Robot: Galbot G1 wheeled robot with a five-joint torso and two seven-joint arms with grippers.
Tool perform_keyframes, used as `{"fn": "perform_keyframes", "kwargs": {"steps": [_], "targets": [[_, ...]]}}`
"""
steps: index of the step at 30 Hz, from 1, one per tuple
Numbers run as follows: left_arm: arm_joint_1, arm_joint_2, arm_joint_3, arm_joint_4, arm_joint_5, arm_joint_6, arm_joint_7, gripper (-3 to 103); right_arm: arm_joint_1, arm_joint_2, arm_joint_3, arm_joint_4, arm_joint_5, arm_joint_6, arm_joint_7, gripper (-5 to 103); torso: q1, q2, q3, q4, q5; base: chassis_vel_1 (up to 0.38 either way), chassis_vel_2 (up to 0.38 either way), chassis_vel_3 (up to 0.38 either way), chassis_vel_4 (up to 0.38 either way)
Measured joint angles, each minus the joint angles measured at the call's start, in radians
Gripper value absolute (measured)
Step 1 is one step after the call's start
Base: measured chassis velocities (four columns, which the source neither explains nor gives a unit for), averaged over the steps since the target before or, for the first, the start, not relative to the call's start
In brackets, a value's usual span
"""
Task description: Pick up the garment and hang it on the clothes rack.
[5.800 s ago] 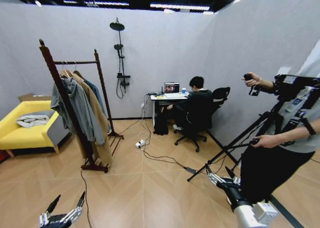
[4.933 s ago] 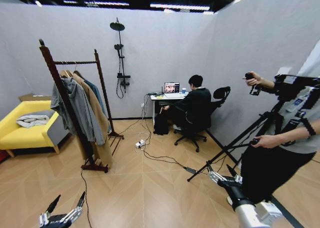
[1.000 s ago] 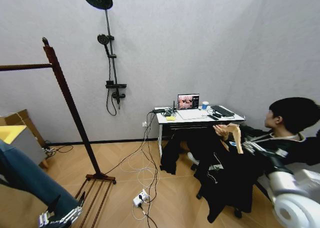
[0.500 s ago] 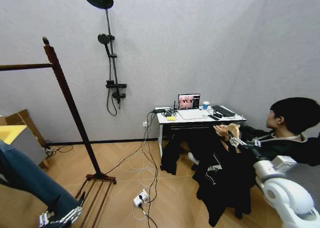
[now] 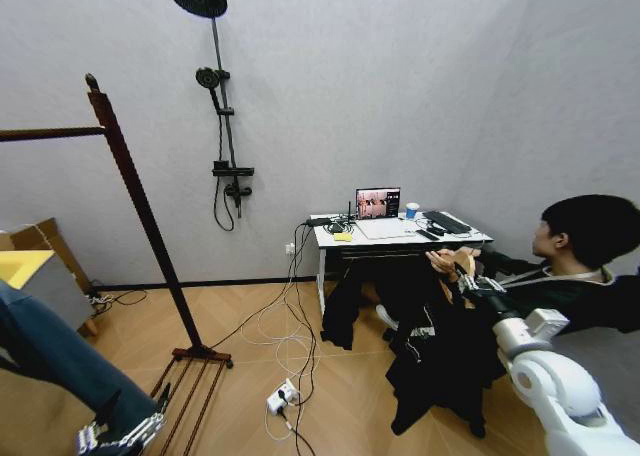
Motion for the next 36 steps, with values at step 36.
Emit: {"fn": "perform_keyframes", "kwargs": {"steps": [36], "targets": [[0.0,0.0,0.0,0.0,0.0,0.0,0.0,100,0.223,-0.039,-0.264,0.186,0.135,-0.045,0.02,10,0.0,0.0,0.0,0.0,-0.0001,0.011,0.014,0.014,0.012]]}}
